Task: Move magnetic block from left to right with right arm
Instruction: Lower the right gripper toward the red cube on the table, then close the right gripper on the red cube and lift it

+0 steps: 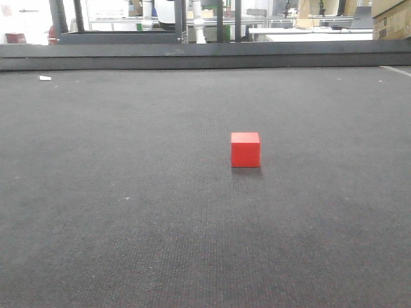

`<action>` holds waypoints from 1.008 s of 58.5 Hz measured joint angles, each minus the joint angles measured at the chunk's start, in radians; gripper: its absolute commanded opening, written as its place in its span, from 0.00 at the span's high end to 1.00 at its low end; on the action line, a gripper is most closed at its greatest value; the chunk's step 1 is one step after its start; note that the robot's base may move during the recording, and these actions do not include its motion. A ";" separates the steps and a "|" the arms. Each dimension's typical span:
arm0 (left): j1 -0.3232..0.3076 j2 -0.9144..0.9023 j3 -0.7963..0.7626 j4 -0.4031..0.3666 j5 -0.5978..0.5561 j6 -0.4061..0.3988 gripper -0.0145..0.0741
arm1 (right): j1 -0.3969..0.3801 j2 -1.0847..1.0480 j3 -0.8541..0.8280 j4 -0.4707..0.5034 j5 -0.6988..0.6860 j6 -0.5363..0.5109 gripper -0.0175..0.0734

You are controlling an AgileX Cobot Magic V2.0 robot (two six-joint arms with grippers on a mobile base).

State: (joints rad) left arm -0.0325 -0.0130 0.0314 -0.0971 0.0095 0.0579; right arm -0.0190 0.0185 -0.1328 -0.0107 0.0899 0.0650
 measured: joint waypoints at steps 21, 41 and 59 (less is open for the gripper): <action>0.000 0.000 0.000 0.000 0.000 0.000 0.98 | 0.110 0.434 -0.377 0.021 0.147 0.000 0.33; 0.000 0.000 0.000 0.000 0.000 0.000 0.98 | 0.283 0.952 -0.679 0.021 0.271 0.007 0.15; 0.000 0.000 0.000 0.000 0.000 0.000 0.98 | 0.462 1.384 -1.057 0.021 0.562 0.158 0.15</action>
State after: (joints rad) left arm -0.0325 -0.0130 0.0314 -0.0971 0.0095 0.0579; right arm 0.4434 1.4029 -1.1899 0.0100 0.6519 0.2227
